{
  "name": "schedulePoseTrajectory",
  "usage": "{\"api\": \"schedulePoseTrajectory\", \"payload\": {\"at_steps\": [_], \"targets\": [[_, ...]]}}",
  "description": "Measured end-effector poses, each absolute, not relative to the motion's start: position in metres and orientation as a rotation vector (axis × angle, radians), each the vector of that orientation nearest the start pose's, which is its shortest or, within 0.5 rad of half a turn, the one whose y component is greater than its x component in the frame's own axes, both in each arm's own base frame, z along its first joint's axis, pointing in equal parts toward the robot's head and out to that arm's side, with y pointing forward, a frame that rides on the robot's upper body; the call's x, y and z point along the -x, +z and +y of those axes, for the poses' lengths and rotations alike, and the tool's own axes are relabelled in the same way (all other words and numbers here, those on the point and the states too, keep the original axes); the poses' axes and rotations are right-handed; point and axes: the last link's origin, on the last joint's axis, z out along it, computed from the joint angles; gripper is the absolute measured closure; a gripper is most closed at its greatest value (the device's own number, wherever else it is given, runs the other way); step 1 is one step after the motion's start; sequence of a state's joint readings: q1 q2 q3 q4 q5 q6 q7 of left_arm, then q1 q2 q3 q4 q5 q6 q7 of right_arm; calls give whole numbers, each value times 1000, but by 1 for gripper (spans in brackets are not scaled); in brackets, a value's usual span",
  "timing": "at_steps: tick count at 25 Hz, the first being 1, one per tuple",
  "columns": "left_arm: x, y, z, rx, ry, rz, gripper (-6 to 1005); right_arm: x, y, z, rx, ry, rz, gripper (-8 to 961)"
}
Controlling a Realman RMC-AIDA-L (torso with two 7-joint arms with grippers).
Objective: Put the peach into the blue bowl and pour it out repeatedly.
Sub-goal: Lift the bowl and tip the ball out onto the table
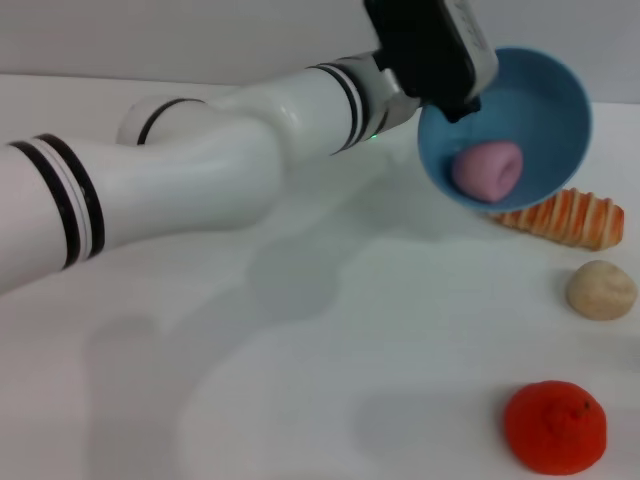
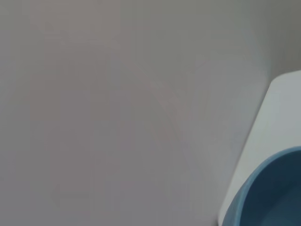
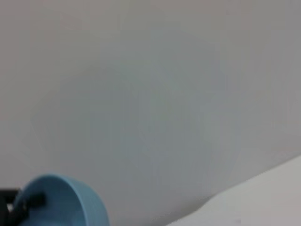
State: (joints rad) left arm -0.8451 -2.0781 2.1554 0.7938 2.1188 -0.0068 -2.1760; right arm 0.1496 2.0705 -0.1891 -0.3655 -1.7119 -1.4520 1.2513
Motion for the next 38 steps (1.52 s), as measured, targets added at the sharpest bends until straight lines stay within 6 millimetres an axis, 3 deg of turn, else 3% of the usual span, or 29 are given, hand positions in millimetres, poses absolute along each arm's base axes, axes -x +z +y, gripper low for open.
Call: {"api": "schedulePoseTrajectory", "payload": {"at_steps": [4, 10, 19, 34, 38], "targets": [[81, -129, 407, 2240, -154, 435, 1001, -408, 34, 207, 1632, 1003, 1184, 433], [88, -144, 380, 2092, -81, 849, 1001, -400, 33, 211, 1638, 1064, 1169, 434], [99, -149, 355, 1952, -86, 1045, 1000, -396, 33, 218, 1650, 1079, 1155, 435], [107, -145, 343, 1864, -128, 1091, 1000, -394, 33, 223, 1656, 1081, 1149, 438], [107, -139, 352, 1925, -181, 899, 1001, -394, 34, 224, 1660, 1082, 1153, 438]]}}
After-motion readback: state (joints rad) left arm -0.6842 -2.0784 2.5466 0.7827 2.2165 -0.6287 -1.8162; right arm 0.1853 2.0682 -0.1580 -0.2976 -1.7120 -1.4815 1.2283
